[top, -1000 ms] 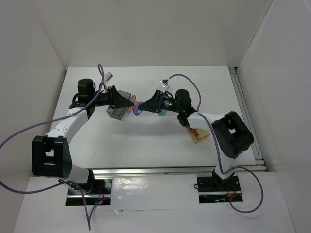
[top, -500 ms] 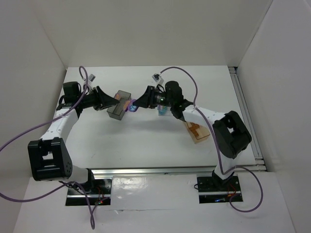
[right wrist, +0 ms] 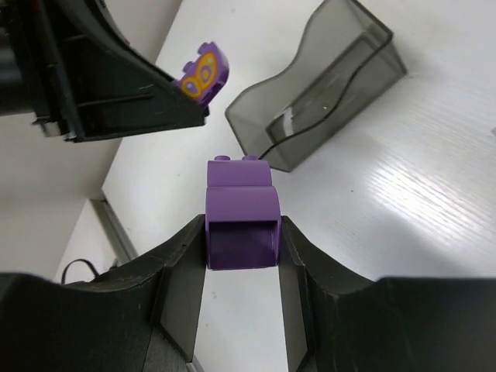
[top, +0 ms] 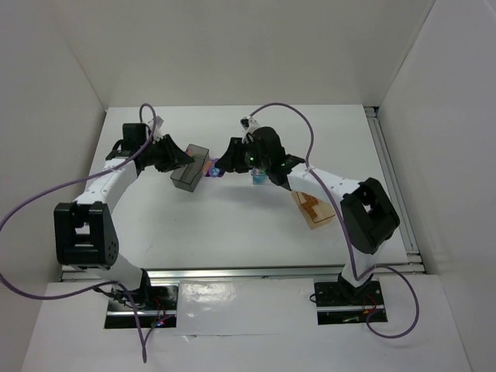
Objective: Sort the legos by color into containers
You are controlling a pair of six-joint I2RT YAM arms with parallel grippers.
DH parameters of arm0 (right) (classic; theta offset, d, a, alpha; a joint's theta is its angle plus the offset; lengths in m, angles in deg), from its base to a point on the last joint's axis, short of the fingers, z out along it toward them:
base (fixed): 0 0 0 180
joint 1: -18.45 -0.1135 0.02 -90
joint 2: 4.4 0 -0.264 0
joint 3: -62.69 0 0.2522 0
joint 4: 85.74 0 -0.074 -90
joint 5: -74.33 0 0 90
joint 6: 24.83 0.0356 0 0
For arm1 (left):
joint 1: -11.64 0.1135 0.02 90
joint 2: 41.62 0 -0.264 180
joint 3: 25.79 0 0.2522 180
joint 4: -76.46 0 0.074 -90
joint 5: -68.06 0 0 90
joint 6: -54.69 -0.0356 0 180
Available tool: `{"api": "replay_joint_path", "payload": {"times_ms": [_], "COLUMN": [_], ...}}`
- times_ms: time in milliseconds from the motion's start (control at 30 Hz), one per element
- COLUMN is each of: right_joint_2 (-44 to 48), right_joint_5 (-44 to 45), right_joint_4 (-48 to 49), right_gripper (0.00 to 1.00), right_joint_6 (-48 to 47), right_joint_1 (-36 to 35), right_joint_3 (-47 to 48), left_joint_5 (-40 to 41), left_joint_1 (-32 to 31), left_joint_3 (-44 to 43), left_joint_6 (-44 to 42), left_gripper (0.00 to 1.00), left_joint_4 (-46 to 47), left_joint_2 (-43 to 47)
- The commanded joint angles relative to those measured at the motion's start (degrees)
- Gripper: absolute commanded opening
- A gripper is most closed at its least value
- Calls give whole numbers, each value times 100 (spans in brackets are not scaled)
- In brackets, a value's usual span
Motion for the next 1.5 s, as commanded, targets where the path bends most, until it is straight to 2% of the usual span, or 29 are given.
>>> {"api": "replay_joint_path", "payload": {"times_ms": [0, 67, 100, 133, 167, 333, 467, 533, 600, 633, 667, 733, 833, 933, 1033, 1133, 1200, 1233, 1367, 1467], "right_joint_2": [549, 803, 891, 979, 1128, 1428, 1630, 1683, 1744, 1745, 1797, 1798, 1859, 1859, 1859, 1859, 1806, 1806, 1806, 1806], "right_joint_5": [472, 612, 613, 683, 762, 903, 746, 106, -648, -905, -1125, -1819, -2304, -2742, -3025, -3148, -3210, -3210, -3324, -3385], "right_joint_4": [-256, -363, -441, -520, -521, -794, -899, -795, -715, -619, -618, -416, -354, -126, 41, 207, 269, 340, 586, 691], "right_gripper": [13, 13, 13, 13, 13, 13, 13, 13, 13, 13, 13, 13, 13, 13, 13, 13, 13, 13, 13, 13], "right_joint_6": [-277, -339, -392, -392, -444, -550, -743, -876, -937, -998, -1059, -1060, -1112, -1043, -990, -867, -762, -700, -533, -480], "right_joint_1": [-32, -32, -32, -32, -32, -32, -32, 108, 231, 345, 398, 486, 600, 601, 654, 724, 777, 829, 900, 1040], "right_joint_3": [-66, -276, -356, -435, -566, -839, -945, -998, -1050, -1051, -1051, -1104, -1104, -1156, -1156, -1209, -1209, -1261, -1393, -1455], "left_joint_5": [908, 1111, 1329, 1410, 1576, 1578, 956, -158, -976, -1937, -2338, -3382, -4027, -4372, -4452, -4600, -4601, -4671, -4671, -4671], "left_joint_1": [-230, -318, -388, -476, -476, -617, -740, -740, -740, -740, -740, -793, -854, -1038, -1276, -1460, -1522, -1522, -1575, -1575], "left_joint_3": [-497, -796, -858, -980, -1034, -1201, -1140, -947, -666, -552, -438, 36, 652, 855, 855, 908, 908, 856, 803, 750], "left_joint_6": [-116, -116, -116, -116, -195, -248, -467, -555, -556, -608, -504, -76, 261, 411, 16, -55, -107, -195, -362, -362], "left_gripper": [0, 10, 35, 50, 73, 90, 85, 85, 86, 86, 86, 86, 89, 90, 91, 91, 87, 81, 66, 61], "left_joint_4": [-204, -345, -424, -424, -503, -653, -575, -277, 241, 487, 768, 1891, 3121, 3512, 3320, 3504, 3504, 3391, 3188, 3187], "left_joint_2": [-472, -832, -921, -991, -1105, -1151, -694, -309, -131, -78, -8, 62, 133, 133, 204, 335, 335, 335, 283, 283]}}
